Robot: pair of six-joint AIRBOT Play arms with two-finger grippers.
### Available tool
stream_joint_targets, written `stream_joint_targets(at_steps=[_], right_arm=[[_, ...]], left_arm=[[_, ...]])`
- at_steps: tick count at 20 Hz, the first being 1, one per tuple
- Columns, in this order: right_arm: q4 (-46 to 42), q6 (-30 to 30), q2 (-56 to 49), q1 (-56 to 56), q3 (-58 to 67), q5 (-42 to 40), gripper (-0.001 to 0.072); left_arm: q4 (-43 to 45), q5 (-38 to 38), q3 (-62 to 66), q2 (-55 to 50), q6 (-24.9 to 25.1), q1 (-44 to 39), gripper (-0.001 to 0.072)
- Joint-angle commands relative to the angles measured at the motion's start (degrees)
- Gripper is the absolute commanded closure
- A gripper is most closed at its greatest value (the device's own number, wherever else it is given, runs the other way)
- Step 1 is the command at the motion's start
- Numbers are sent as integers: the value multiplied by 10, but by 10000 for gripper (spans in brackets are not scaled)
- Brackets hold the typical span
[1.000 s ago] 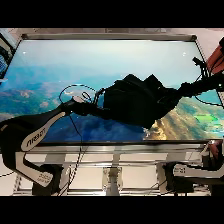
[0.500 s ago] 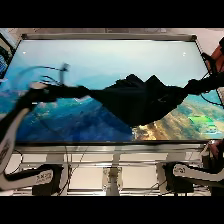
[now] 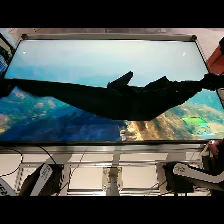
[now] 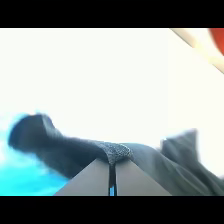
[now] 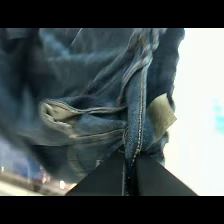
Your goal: Fold the clothes and pants, and hang the long-sleeved shirts on hangers.
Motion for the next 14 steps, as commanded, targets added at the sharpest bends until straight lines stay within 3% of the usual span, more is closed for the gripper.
stream_joint_targets(at_steps=[1, 11, 14], right_arm=[[-2, 2, 1, -35, 1, -36, 694], [-84, 15, -18, -95, -64, -55, 694], [-116, 14, -19, -95, -143, -66, 694]], left_arm=[[114, -1, 1, 18, -42, 82, 685], [372, -48, -9, -14, -45, 42, 684], [406, -64, -56, -14, -10, 11, 684]])
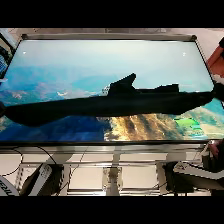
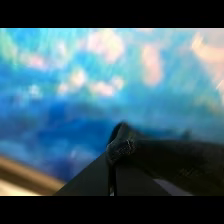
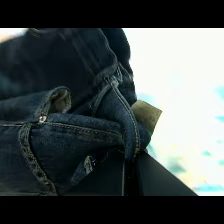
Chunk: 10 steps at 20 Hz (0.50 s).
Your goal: Fold the clothes and pants, and hang the long-sleeved shirts on hangers.
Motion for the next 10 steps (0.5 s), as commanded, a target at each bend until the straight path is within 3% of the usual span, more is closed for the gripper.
stream_joint_targets(at_steps=[1, 5, 10], right_arm=[[-46, 0, -2, -3, -84, -14, 694], [-120, 7, -2, -3, -189, -32, 694], [-207, 67, -2, -3, -278, -97, 694]], left_arm=[[59, -24, -52, -2, 40, -28, 684], [64, -42, -153, -2, 81, -31, 684], [146, -41, -235, -2, 65, -31, 684]])
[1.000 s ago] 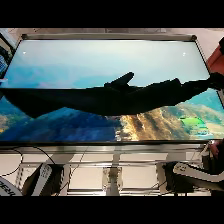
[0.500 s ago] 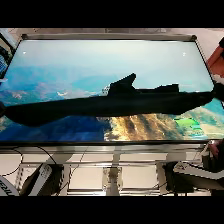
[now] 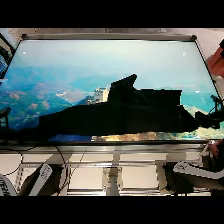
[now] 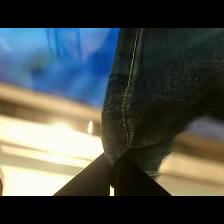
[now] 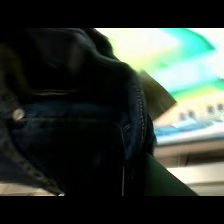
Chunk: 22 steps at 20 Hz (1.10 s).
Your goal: Fold the clothes and pants, and hang the long-sleeved shirts on hangers.
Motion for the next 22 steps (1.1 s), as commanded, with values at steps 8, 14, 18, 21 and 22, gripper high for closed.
stream_joint_targets(at_steps=[8, 14, 18, 21, 22], right_arm=[[-94, 40, 0, 0, -47, -72, 694], [-91, 40, 0, 0, -46, -85, 694], [-90, 40, 0, 0, -46, -71, 694], [-88, 40, 0, 0, -46, -47, 694], [-86, 40, 0, 0, -46, -40, 693]], left_arm=[[16, -6, -21, 2, -24, -1, 261], [-235, 16, 90, 0, 17, -1, 263], [-296, 49, 106, -46, 16, -1, 263], [-296, 44, 106, -122, 14, -2, 261], [-296, 40, 106, -148, 14, -2, 261]])
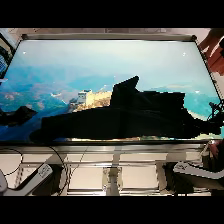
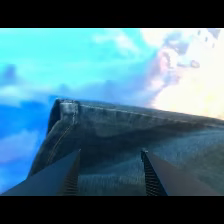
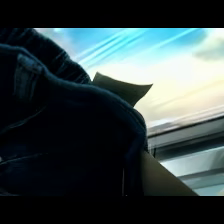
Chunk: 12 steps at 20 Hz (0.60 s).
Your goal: Fold the clothes and pants, and hang the long-sleeved shirts on hangers.
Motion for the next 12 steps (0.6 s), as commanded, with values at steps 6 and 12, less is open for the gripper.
stream_joint_targets(at_steps=[6, 12], right_arm=[[19, 0, 0, 0, 0, 35, 694], [21, 0, 0, 0, 0, 34, 694]], left_arm=[[-28, 22, 5, -157, 1, -1, 261], [-32, 98, 5, -167, 6, -52, 262]])
